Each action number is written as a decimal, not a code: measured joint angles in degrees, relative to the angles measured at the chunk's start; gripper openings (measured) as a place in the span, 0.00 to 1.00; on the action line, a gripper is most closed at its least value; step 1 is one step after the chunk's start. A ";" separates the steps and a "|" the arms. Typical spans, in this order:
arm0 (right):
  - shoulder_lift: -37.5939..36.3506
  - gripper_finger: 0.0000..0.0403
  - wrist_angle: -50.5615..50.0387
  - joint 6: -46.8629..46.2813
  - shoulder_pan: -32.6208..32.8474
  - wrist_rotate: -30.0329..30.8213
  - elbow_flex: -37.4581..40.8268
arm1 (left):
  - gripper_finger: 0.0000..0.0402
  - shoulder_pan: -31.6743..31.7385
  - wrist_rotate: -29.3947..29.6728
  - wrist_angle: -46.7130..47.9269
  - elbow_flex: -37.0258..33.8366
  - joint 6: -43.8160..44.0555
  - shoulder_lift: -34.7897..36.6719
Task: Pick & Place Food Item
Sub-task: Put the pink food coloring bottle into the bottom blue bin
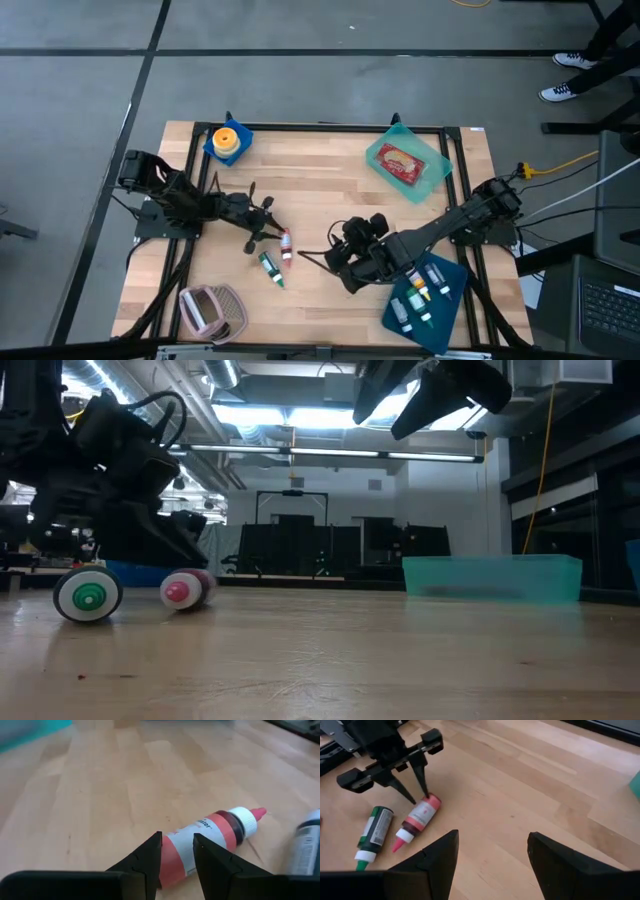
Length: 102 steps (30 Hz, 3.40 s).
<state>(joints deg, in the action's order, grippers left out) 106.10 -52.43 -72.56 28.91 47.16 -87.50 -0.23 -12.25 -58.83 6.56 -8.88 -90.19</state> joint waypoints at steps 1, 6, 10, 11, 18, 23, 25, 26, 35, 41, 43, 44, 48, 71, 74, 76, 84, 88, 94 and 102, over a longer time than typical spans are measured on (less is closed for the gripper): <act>0.00 0.58 -0.01 0.19 0.00 -0.02 0.00 | 0.27 0.00 0.32 0.34 0.25 -0.40 0.09; 0.00 0.58 0.00 1.02 0.52 -0.06 0.00 | 0.27 0.00 0.43 0.62 1.06 -0.90 0.56; 0.00 0.58 0.63 1.02 0.94 -0.05 0.00 | 0.27 0.00 0.86 4.55 2.61 -0.92 0.68; 0.00 0.58 1.26 1.02 0.94 -0.08 0.00 | 0.27 0.00 0.87 4.66 2.76 -0.90 0.68; 0.93 0.58 16.55 8.85 0.42 -3.17 -0.02 | 0.27 -1.33 -3.39 -6.95 3.04 0.65 5.86; 4.78 0.58 29.89 13.70 -2.41 -9.47 -0.12 | 0.27 -1.07 -3.39 -6.66 2.45 1.85 15.42; 7.11 0.58 31.48 14.14 -4.11 -12.73 -0.13 | 0.27 -1.07 -4.00 -6.82 1.57 2.88 19.73; 8.36 0.58 32.46 14.16 -4.98 -14.32 -0.13 | 0.27 -1.07 -3.98 -7.21 1.23 3.56 21.61; 15.65 0.58 40.39 15.03 -11.84 -23.56 0.00 | 0.27 -0.58 -3.30 -2.47 -5.97 7.47 42.70; 18.28 0.58 45.67 15.97 -14.35 -29.32 -0.04 | 0.27 -0.37 -2.97 8.04 -6.07 7.27 51.03; 18.96 0.58 46.04 15.73 -14.79 -30.44 -0.04 | 0.27 -0.42 -2.95 8.75 -6.07 7.27 52.00; 19.21 0.58 45.99 15.26 -14.98 -30.93 0.00 | 0.27 -0.43 -2.97 9.05 -6.07 7.41 52.30; 20.77 0.58 46.93 14.29 -15.59 -32.95 -0.02 | 0.27 -0.42 -3.18 9.56 -6.07 7.58 52.61; 32.98 0.21 46.38 20.29 -18.43 -36.67 -14.06 | 0.26 -0.42 -5.97 10.99 -6.07 8.76 52.57; 32.95 0.21 44.21 20.93 -18.47 -37.19 -14.87 | 0.27 -0.42 -6.00 11.21 -6.07 8.74 52.57; 32.72 0.21 40.83 20.95 -18.45 -37.08 -15.58 | 0.27 -0.42 -6.06 11.33 -6.07 8.74 52.57; 28.38 0.21 19.46 20.00 -16.55 -29.13 -16.00 | 0.26 -0.42 -6.08 12.41 -6.07 8.69 52.55; 23.98 0.21 4.25 15.54 -13.96 -23.92 -15.74 | 0.26 -0.42 -6.10 12.41 -6.07 8.67 52.57; 16.94 0.21 -12.34 4.99 -8.11 -18.42 -15.84 | 0.27 -0.42 -6.10 12.60 -6.07 8.69 52.56; 10.05 0.21 -29.05 -14.67 2.38 -15.26 -15.91 | 0.26 -0.42 -6.08 12.79 -6.07 8.71 52.57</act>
<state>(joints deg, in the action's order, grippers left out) 116.16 -81.48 -87.23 31.28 31.89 -103.42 -0.64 -18.33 -46.04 0.49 -0.17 -37.63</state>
